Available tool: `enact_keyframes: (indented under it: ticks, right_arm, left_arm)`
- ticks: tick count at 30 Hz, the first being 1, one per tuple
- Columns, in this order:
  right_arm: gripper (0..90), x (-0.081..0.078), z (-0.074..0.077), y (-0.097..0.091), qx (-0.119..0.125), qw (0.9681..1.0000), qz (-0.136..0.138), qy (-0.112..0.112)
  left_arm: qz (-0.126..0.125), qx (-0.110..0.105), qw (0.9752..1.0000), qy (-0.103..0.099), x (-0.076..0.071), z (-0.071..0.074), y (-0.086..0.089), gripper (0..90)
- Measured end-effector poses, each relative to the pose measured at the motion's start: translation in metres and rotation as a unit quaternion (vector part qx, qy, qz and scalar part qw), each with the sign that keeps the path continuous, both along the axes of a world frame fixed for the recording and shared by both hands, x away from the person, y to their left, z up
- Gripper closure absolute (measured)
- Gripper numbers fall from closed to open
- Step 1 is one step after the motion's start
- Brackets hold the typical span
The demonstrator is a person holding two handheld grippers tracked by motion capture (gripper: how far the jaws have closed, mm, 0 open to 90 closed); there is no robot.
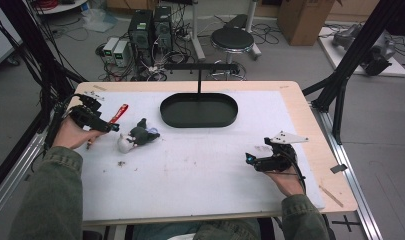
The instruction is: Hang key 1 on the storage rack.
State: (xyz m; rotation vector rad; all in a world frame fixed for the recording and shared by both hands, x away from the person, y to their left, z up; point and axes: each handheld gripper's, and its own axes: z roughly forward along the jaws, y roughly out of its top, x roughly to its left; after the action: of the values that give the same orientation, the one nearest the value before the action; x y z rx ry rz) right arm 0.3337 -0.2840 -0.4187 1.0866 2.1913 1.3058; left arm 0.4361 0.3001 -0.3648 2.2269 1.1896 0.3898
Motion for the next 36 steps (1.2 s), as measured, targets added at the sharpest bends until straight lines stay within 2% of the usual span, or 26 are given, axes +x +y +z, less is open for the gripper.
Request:
enact_keyframes:
  ticks: [2, 5, 9, 10, 12, 13, 15, 16, 19, 20, 23, 24, 26, 28, 31, 36]
  right_arm:
    - [0.5, 0.0, 0.0, 0.0, -0.002, 1.0, -0.001, 0.0]
    - [0.5, 0.001, -0.001, 0.0, -0.008, 1.0, 0.0, 0.0]
    - [0.5, 0.0, -0.002, 0.001, -0.013, 0.9999, -0.004, 0.008]
    - [0.5, 0.001, -0.003, 0.002, -0.015, 0.9999, -0.002, 0.006]
    - [0.5, 0.0, -0.003, 0.003, -0.019, 0.9998, 0.0, 0.007]
    - [0.5, 0.0, -0.003, 0.003, -0.022, 0.9997, 0.002, 0.007]
    - [0.5, -0.001, -0.003, 0.003, -0.023, 0.9997, -0.001, 0.008]
    - [0.5, -0.002, -0.002, 0.003, -0.023, 0.9997, 0.001, 0.007]
    - [0.5, -0.004, -0.002, 0.003, -0.024, 0.9997, 0.004, 0.004]
    - [0.5, -0.004, -0.002, 0.003, -0.024, 0.9997, 0.004, 0.004]
    - [0.5, -0.004, -0.003, 0.004, -0.031, 0.9995, 0.005, 0.006]
    - [0.5, -0.004, -0.004, 0.005, -0.034, 0.9994, 0.006, 0.007]
    - [0.5, -0.004, -0.004, 0.005, -0.037, 0.9993, 0.004, 0.007]
    - [0.5, -0.004, -0.005, 0.004, -0.038, 0.9993, 0.004, 0.007]
    - [0.5, -0.003, -0.007, 0.004, -0.043, 0.999, 0.002, 0.012]
    - [0.5, -0.003, -0.007, 0.005, -0.049, 0.9987, 0.003, 0.012]
  left_arm:
    - [0.002, 0.0, 1.0, 0.001, 0.004, 0.0, 0.0, 6.9]
    - [0.0, 0.002, 1.0, 0.005, 0.02, 0.0, 0.002, 6.9]
    - [-0.006, 0.0, 1.0, 0.005, 0.032, 0.0, 0.0, 6.9]
    - [-0.012, 0.004, 0.9999, 0.011, 0.041, -0.002, -0.003, 6.9]
    - [-0.012, 0.007, 0.9998, 0.012, 0.045, -0.003, -0.004, 7.1]
    - [-0.013, 0.015, 0.9996, 0.019, 0.053, -0.006, -0.007, 7.1]
    - [-0.012, 0.014, 0.9997, 0.018, 0.055, -0.008, -0.008, 7.1]
    - [-0.008, 0.011, 0.9999, 0.01, 0.06, -0.012, -0.01, 8.9]
    - [-0.002, 0.033, 0.9994, 0.004, 0.067, -0.018, -0.011, 9.9]
    - [-0.002, 0.033, 0.9994, 0.004, 0.067, -0.018, -0.011, 10.4]
    - [0.01, 0.019, 0.9992, 0.035, 0.08, -0.023, -0.001, 12.0]
    - [0.023, 0.008, 0.998, 0.058, 0.088, -0.026, 0.006, 14.8]
    - [0.025, 0.003, 0.9978, 0.062, 0.091, -0.026, 0.008, 16.5]
    - [0.031, -0.013, 0.997, 0.07, 0.097, -0.029, 0.011, 20.2]
    - [0.034, -0.008, 0.9961, 0.081, 0.101, -0.034, 0.011, 24.2]
    - [0.035, -0.001, 0.9956, 0.086, 0.103, -0.041, 0.008, 32.4]
